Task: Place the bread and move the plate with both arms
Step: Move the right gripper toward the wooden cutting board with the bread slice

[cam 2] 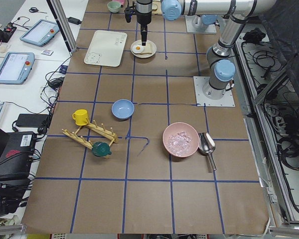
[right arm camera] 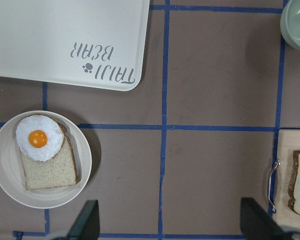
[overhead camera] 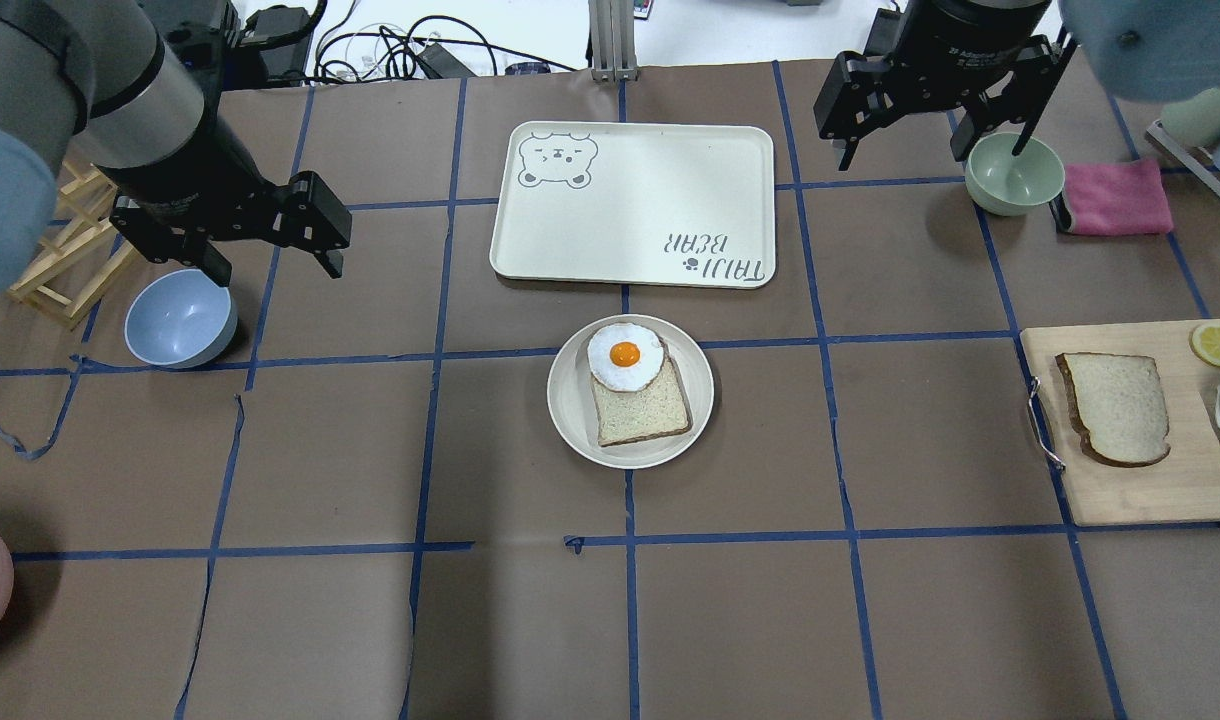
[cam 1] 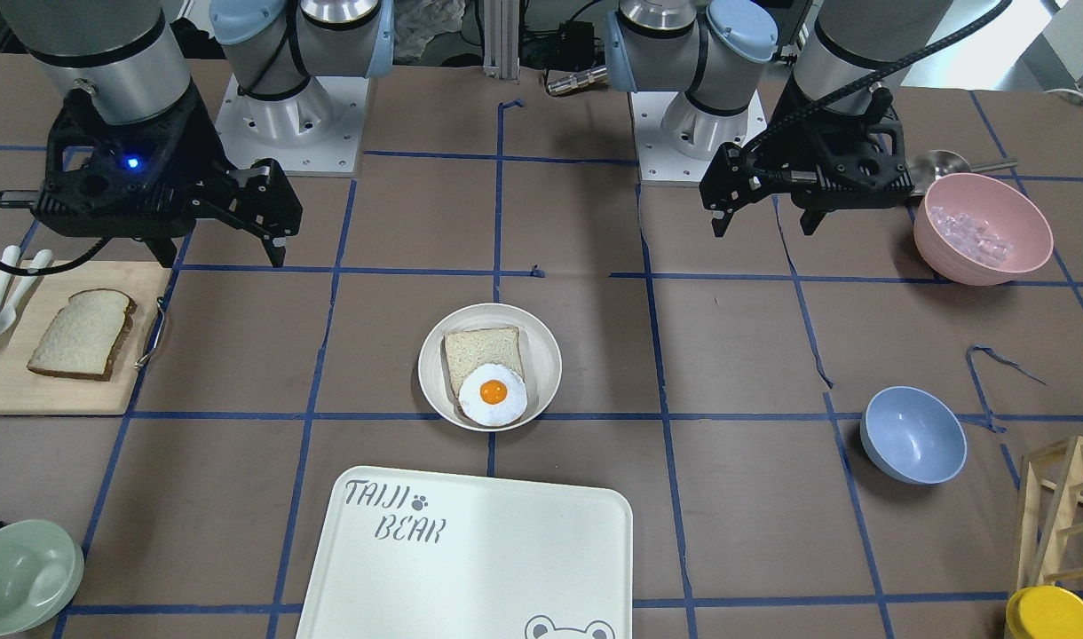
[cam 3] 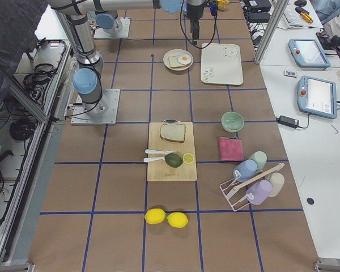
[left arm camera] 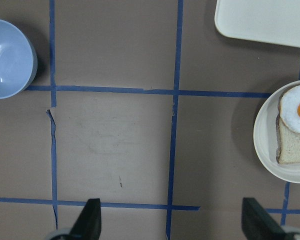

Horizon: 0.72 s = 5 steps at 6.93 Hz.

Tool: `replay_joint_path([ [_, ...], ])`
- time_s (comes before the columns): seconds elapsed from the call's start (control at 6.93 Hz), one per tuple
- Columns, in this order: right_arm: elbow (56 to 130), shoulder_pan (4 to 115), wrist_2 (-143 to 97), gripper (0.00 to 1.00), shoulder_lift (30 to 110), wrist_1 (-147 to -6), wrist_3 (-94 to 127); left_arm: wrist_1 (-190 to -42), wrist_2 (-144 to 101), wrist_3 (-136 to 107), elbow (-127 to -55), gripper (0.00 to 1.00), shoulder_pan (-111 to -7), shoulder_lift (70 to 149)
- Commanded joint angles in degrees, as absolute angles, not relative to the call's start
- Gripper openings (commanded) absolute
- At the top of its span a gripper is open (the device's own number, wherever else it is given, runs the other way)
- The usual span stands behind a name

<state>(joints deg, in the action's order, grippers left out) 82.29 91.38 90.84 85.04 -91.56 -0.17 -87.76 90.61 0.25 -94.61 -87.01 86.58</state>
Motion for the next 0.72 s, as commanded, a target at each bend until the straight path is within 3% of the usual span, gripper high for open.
replay_joint_path([
  [0.0,81.92,91.67,91.49,1.0,85.08,-90.97,-0.09,-87.54,90.62,0.26,-94.57,1.0,-87.1,86.57],
  [0.58,82.88,91.23,91.57,1.0,85.08,-87.81,-0.6,-87.45,90.44,0.26,-94.48,1.0,-87.1,86.31],
])
